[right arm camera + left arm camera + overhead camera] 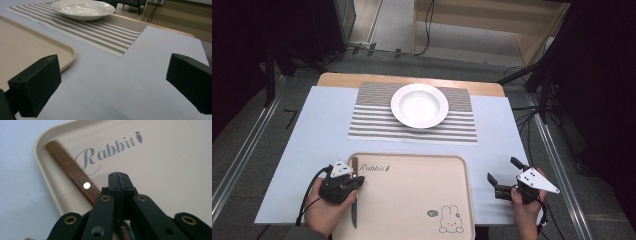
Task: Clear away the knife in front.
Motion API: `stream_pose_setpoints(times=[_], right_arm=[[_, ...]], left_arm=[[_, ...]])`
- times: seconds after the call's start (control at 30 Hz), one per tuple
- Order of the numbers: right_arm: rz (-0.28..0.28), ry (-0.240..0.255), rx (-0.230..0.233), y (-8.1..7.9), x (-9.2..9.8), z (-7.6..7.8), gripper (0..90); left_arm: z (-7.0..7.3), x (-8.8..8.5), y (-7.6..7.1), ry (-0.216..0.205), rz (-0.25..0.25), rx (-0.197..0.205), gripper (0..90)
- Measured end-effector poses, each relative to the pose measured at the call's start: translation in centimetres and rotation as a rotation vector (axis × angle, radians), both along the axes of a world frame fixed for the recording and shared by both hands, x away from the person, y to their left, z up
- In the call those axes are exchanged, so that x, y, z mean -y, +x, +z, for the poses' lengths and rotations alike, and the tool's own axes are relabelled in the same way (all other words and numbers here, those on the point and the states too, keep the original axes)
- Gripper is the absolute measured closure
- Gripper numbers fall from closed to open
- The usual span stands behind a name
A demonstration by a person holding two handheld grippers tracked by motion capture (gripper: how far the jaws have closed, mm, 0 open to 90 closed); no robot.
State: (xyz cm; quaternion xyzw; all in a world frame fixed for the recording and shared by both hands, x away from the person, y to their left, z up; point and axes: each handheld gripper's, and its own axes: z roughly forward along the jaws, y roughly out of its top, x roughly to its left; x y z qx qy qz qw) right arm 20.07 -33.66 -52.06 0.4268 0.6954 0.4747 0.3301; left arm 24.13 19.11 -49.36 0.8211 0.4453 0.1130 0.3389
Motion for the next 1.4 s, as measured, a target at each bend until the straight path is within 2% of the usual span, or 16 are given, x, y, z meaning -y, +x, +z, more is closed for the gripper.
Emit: stream_pose_setpoints(times=[0.23, 0.4, 0.43, 0.47, 0.5, 0.53, 0.6, 0.63, 0.73, 0.77, 0.8, 0.9, 0.97, 1.03, 1.17, 1.4], right_arm=[[-0.003, -0.005, 0.000, 0.0, 0.0, 0.0, 0.0], [-0.001, -0.008, 0.000, 0.0, 0.0, 0.0, 0.0], [-0.002, -0.009, -0.001, 0.0, 0.0, 0.0, 0.0], [-0.002, -0.009, -0.001, 0.0, 0.0, 0.0, 0.0], [-0.003, -0.008, -0.002, 0.0, 0.0, 0.0, 0.0], [-0.004, -0.009, -0.002, 0.0, -0.1, 0.0, 0.0], [-0.005, -0.009, -0.002, 0.0, -0.1, 0.0, 0.0], [-0.005, -0.011, -0.004, 0.0, -0.1, 0.0, 0.0], [-0.007, -0.011, -0.005, 0.0, -0.1, 0.0, 0.0], [-0.008, -0.011, -0.006, 0.0, -0.1, 0.0, 0.0], [-0.010, -0.012, -0.007, 0.1, -0.1, 0.0, 0.0], [-0.012, -0.012, -0.007, 0.1, -0.1, 0.0, 0.0], [-0.014, -0.012, -0.007, 0.1, -0.1, 0.0, 0.0], [-0.014, -0.012, -0.007, 0.1, -0.1, 0.0, 0.0], [-0.016, -0.013, -0.009, 0.1, -0.1, 0.0, 0.0], [-0.022, -0.010, -0.009, 0.1, -0.1, 0.0, 0.0]], left_arm=[[0.1, -1.4, 0.0, -0.007, 0.028, 0.002, 89.1], [0.1, -1.7, 0.0, -0.045, 0.017, 0.020, 87.5], [0.2, -1.8, -0.1, -0.074, 0.031, 0.046, 78.1], [0.3, -1.9, -0.2, -0.104, 0.035, 0.066, 78.1], [0.5, -2.2, -0.3, -0.157, 0.030, 0.095, 73.7], [0.8, -2.4, -0.4, -0.183, 0.024, 0.131, 65.5], [1.0, -2.4, -0.4, -0.201, 0.017, 0.144, 61.0], [1.1, -2.5, -0.4, -0.212, 0.014, 0.157, 50.0], [1.5, -2.9, -0.5, -0.235, 0.017, 0.190, 42.8], [1.6, -2.9, -0.5, -0.238, 0.018, 0.206, 37.6], [1.7, -3.0, -0.6, -0.240, 0.014, 0.218, 26.6], [2.2, -3.5, -0.6, -0.266, 0.002, 0.249, 9.9], [2.4, -3.8, -0.6, -0.277, -0.009, 0.263, 7.8], [2.5, -4.3, -0.5, -0.296, -0.017, 0.272, 0.0], [2.7, -5.1, -0.6, -0.302, -0.007, 0.298, 0.0], [2.6, -6.5, -0.4, -0.305, 0.007, 0.302, 0.0]])
